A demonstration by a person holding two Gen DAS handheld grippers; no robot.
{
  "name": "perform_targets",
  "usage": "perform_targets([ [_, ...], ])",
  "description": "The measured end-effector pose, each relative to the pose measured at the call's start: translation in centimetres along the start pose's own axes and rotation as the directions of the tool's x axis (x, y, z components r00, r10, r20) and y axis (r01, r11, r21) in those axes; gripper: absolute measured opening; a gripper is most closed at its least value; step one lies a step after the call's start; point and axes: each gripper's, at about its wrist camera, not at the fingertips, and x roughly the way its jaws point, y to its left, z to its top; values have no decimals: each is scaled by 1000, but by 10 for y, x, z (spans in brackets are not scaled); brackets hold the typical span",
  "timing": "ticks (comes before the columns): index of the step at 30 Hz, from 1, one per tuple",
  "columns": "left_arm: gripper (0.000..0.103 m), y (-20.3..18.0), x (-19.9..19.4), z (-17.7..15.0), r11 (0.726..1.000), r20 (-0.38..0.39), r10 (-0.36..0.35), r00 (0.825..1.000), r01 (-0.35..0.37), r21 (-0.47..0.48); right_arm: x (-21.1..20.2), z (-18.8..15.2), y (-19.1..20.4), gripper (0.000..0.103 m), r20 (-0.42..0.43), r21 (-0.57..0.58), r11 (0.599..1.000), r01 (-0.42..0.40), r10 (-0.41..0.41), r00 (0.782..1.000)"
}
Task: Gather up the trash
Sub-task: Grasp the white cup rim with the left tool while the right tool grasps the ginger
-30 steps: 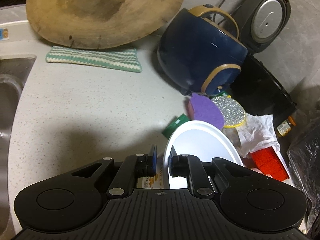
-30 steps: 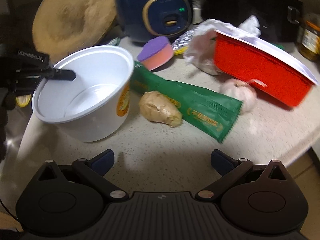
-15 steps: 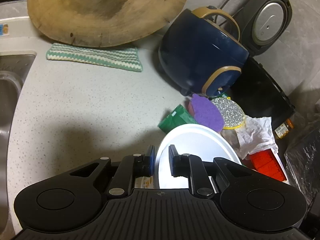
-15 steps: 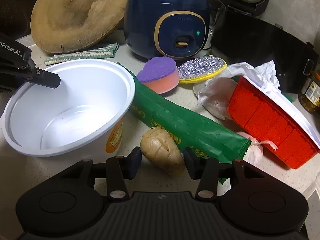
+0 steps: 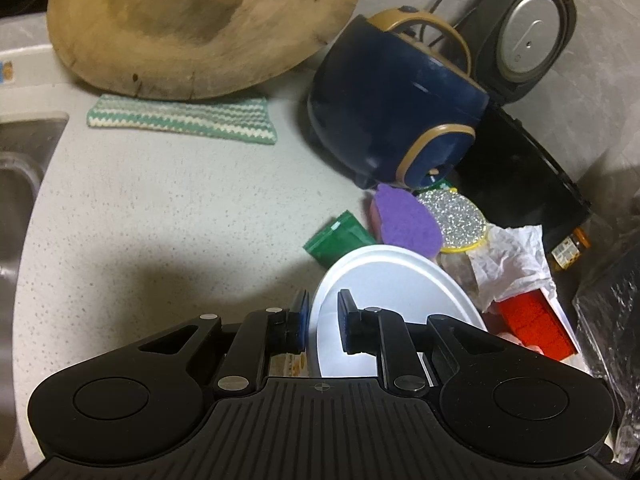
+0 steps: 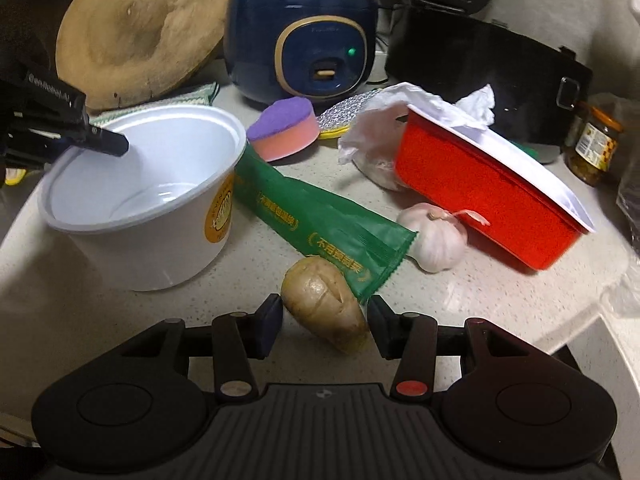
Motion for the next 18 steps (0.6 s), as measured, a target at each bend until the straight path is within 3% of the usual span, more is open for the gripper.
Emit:
perform_targets([
  [5, 18, 2, 1, 0, 1000, 0, 19, 1000, -19, 9, -10, -4, -9, 81, 47, 58, 998, -9, 6, 999],
  [7, 18, 3, 3, -2, 1000, -9, 23, 1000, -23, 9, -14, -6, -9, 86, 77, 60, 998, -13, 8, 997],
  [14, 18, 1, 12, -10, 1000, -28, 25, 999, -25, 19, -11, -5, 0, 88, 86, 15, 1000, -26, 25, 996],
  [18, 18, 4, 12, -14, 1000, -39, 9, 999, -9, 18, -4, -1, -2, 87, 95, 17, 1000, 11, -13, 995],
])
